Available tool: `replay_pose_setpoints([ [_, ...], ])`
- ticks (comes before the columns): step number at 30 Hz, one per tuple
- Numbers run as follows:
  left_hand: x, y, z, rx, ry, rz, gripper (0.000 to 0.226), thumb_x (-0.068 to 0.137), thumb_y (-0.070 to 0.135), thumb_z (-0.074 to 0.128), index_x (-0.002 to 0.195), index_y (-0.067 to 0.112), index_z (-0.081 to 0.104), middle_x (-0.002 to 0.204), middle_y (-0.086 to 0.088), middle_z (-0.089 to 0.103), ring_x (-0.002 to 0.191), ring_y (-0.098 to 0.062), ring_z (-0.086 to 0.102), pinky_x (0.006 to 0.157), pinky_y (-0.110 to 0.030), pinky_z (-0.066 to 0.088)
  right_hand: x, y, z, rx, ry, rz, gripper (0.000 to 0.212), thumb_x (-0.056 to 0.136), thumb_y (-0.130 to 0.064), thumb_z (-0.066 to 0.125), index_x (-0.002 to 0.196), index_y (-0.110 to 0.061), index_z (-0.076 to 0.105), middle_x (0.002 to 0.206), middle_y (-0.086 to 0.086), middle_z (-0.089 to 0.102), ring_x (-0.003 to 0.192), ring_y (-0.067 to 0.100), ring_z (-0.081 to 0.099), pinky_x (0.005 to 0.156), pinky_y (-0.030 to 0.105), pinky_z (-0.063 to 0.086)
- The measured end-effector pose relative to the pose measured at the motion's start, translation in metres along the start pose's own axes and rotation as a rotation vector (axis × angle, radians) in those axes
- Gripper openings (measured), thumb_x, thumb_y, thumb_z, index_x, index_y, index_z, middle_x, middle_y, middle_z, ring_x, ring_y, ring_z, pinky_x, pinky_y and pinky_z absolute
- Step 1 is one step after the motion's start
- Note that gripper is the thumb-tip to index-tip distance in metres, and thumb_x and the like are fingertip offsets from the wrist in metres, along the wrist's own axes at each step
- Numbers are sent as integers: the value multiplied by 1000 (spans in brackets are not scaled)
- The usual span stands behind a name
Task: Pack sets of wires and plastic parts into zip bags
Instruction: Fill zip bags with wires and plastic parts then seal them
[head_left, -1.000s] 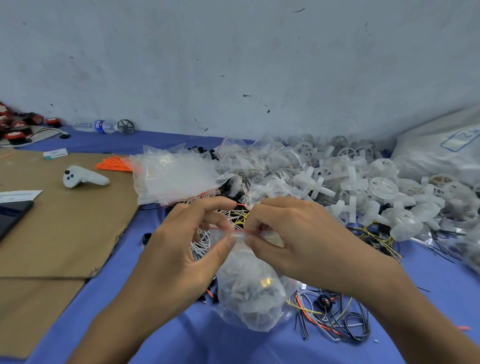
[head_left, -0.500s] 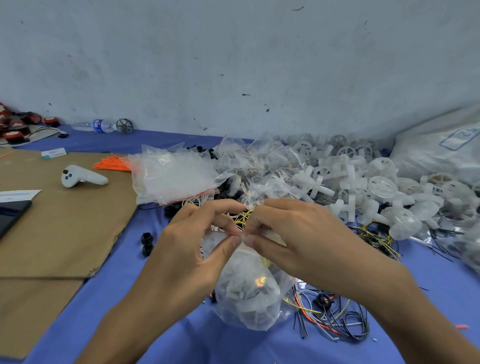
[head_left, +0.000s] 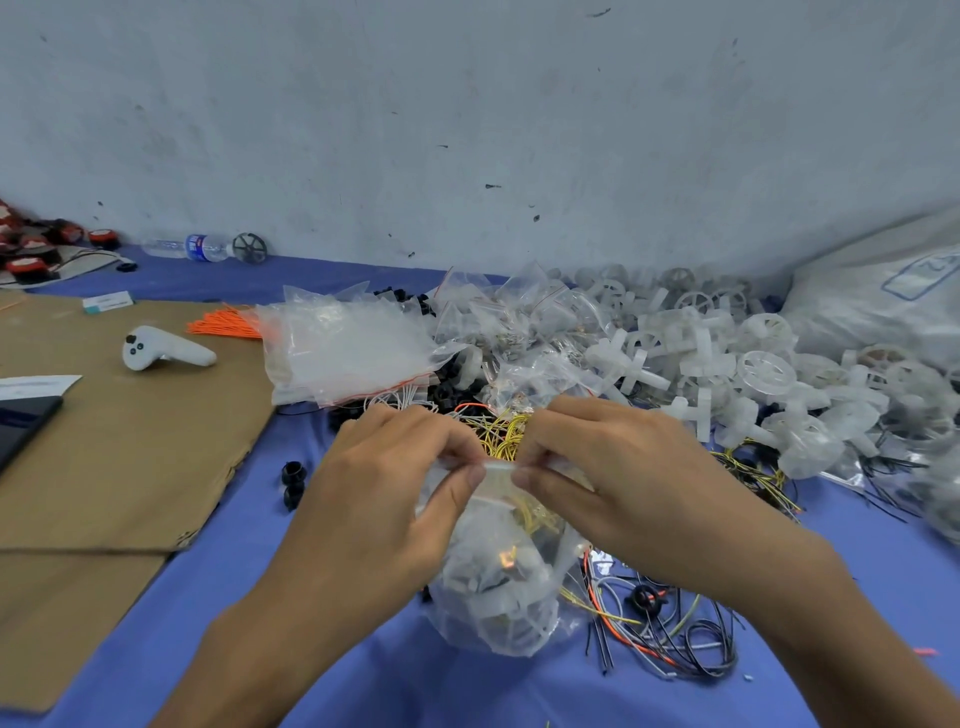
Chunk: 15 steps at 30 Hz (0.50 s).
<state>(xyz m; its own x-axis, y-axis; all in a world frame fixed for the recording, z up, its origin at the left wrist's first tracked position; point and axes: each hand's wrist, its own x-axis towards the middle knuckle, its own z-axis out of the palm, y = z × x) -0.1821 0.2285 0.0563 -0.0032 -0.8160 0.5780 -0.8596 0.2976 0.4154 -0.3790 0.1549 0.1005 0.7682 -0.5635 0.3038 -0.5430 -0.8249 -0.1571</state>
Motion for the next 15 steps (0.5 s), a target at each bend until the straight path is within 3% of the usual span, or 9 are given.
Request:
replay_pose_setpoints([
  [2,2,3,0,44,-1,39,5,90,38,62,93,34,61,92,22,59,92,-8,51,82,-29,38,0,-2,2,-5,5,-7,12,96,-42,52,92,-32,57,88,-14,57,84,6,53,63,22,38],
  [7,2,2,0,42,10,39,4,89,37,62,90,34,63,89,22,61,88,-6,51,82,-32,37,-5,5,2,61,24,29,15,95,-49,50,98,-35,57,93,-19,58,90,2,54,75,32,48],
  [15,6,8,4,47,-5,76,10,91,41,58,90,33,63,89,22,60,88,-3,50,83,-27,36,-7,3,8,114,74,10,12,96,-44,52,95,-34,57,90,-16,58,87,6,57,71,37,50],
])
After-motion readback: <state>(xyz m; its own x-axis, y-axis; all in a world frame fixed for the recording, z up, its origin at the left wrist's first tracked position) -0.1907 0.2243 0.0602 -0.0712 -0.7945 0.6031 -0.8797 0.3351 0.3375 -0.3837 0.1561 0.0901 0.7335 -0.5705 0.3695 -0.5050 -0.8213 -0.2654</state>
